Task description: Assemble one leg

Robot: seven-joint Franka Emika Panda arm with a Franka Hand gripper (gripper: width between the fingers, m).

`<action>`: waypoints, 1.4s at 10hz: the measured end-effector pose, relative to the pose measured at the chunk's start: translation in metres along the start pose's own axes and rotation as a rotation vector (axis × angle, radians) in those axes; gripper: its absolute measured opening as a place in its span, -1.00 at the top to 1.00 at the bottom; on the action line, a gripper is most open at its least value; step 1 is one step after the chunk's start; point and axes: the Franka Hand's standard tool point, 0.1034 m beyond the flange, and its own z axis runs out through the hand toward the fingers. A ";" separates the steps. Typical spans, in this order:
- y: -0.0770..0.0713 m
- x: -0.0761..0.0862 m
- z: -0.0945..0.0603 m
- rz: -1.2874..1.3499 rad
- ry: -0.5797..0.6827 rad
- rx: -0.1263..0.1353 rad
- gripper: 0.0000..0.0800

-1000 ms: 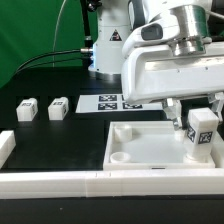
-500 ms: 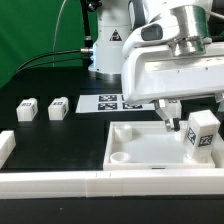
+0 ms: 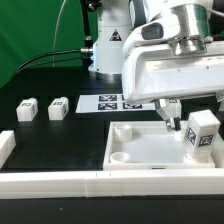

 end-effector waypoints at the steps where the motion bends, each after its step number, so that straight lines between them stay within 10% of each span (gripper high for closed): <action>1: 0.001 -0.001 0.001 0.000 -0.019 0.003 -0.62; 3: 0.004 0.003 0.002 0.000 -0.049 0.007 -0.62; 9: -0.012 0.008 -0.006 0.016 -0.655 0.140 -0.62; 14: -0.004 0.017 0.002 0.024 -0.689 0.146 -0.62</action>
Offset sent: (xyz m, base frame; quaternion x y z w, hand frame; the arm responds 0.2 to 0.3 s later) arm 0.0106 -0.0088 0.0030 -0.0018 -0.1810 -0.0152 0.9834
